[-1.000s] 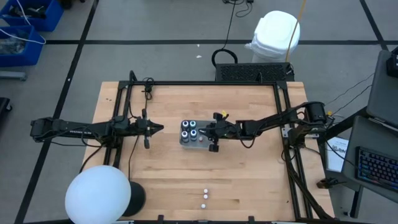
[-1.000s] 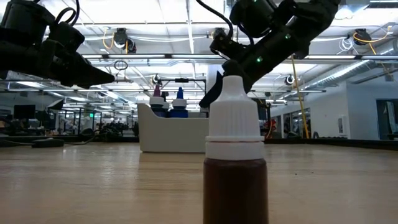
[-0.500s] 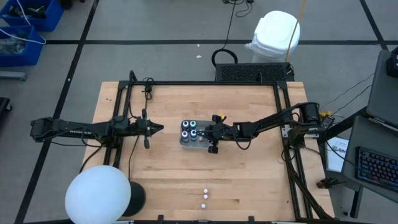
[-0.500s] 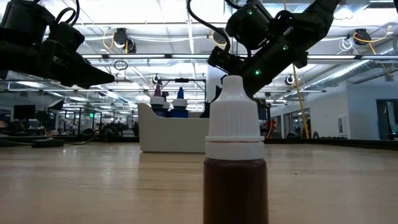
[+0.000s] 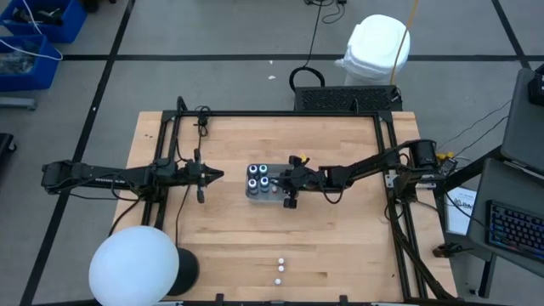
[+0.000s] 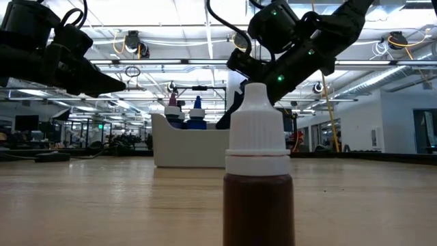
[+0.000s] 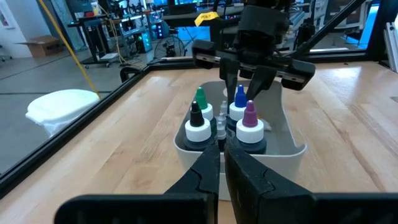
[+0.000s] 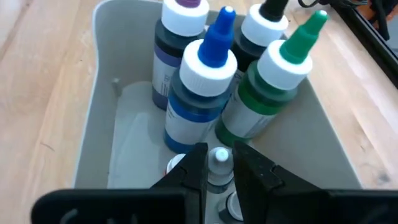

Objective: Pick & Place food coloring
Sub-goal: Put the small black food coloring bottle into the gray bin

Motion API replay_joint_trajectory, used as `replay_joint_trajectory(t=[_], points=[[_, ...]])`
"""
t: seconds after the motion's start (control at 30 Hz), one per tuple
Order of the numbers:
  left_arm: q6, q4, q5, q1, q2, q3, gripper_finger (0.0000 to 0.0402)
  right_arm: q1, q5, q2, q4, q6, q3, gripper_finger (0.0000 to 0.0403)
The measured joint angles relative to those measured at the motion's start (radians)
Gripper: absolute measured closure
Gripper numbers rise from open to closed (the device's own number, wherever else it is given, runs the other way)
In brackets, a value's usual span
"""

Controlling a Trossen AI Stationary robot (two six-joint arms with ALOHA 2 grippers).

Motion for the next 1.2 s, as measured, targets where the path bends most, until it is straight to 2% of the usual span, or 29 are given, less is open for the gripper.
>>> replay_joint_trajectory(t=[0.5,0.77,0.93,1.2], points=[[0.014,0.0,0.0,0.0,0.0,0.0,0.0371,-0.008,0.0,0.0,-0.022,0.02,0.0,0.0355],[0.014,-0.002,0.0,0.0,0.0,0.0,0.0371,-0.006,0.001,-0.029,0.054,-0.013,0.001,0.0355],[0.026,-0.006,0.0,0.0,0.0,0.0,0.0371,-0.006,-0.056,-0.029,0.079,-0.011,0.002,0.0355],[0.037,-0.006,0.0,0.0,0.0,0.0,0.0371,-0.006,-0.052,-0.021,0.044,0.016,0.001,0.0355]])
